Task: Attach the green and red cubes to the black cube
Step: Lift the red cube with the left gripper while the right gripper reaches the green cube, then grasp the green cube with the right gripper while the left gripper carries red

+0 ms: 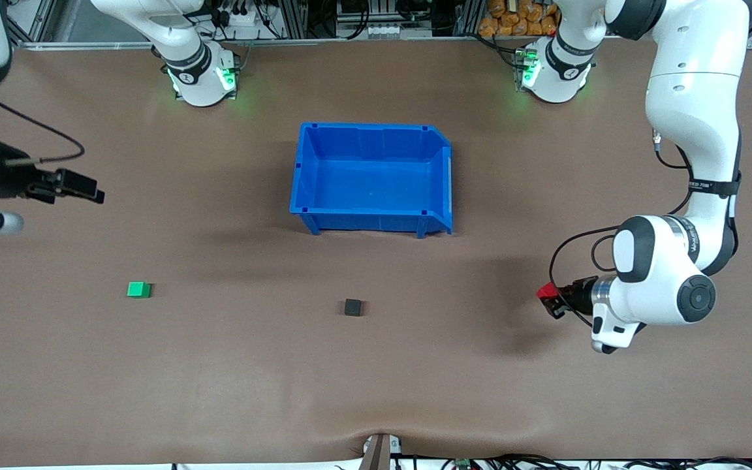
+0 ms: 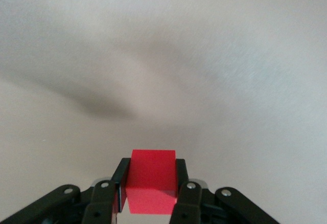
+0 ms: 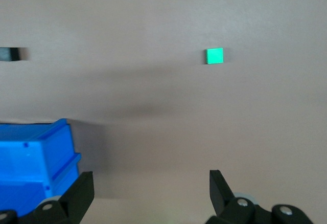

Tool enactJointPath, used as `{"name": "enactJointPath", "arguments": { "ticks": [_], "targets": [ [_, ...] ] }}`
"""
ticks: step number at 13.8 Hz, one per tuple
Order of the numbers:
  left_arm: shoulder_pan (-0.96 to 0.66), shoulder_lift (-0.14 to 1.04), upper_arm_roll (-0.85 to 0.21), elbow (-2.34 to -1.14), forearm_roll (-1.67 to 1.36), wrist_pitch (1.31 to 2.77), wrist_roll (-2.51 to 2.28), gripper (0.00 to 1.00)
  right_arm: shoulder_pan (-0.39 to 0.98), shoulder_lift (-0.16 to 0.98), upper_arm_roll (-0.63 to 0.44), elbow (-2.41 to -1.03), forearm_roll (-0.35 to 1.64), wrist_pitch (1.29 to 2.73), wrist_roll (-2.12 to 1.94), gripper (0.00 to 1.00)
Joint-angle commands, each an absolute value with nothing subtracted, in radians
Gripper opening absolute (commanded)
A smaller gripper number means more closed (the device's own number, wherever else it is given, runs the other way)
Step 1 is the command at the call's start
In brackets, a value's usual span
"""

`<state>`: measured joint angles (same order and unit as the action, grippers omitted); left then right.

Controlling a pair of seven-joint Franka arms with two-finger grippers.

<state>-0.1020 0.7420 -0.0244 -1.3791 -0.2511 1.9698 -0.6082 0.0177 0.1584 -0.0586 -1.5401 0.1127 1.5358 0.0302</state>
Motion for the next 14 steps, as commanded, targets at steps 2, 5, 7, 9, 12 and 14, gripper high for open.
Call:
{"name": "enactJointPath", "arguments": {
  "ticks": [2, 5, 7, 9, 12, 14],
  "targets": [
    [-0.155, 0.790, -0.026, -1.318, -0.322, 2.012, -0.811, 0.00, -0.041, 0.328, -0.054, -1.522, 0.104, 1.594, 0.017, 1.00],
    [-0.195, 0.833, -0.035, -1.281, -0.378, 2.061, -0.972, 0.00, -0.080, 0.428, -0.055, -1.546, 0.100, 1.730, -0.070, 1.00],
    [-0.204, 0.854, -0.037, -1.275, -0.445, 2.117, -1.011, 0.00, -0.130, 0.480, -0.055, -1.589, 0.094, 1.871, -0.209, 1.00],
    [-0.230, 0.882, -0.037, -1.275, -0.512, 2.173, -1.081, 0.00, -0.155, 0.534, -0.055, -1.623, 0.094, 2.013, -0.335, 1.00],
    [-0.282, 0.908, -0.035, -1.270, -0.522, 2.258, -1.179, 0.00, -0.146, 0.601, -0.055, -1.643, 0.089, 2.126, -0.391, 1.00],
    [-0.317, 0.937, -0.034, -1.243, -0.522, 2.293, -1.287, 0.00, -0.137, 0.629, -0.054, -1.698, 0.087, 2.257, -0.391, 1.00]
  ]
}}
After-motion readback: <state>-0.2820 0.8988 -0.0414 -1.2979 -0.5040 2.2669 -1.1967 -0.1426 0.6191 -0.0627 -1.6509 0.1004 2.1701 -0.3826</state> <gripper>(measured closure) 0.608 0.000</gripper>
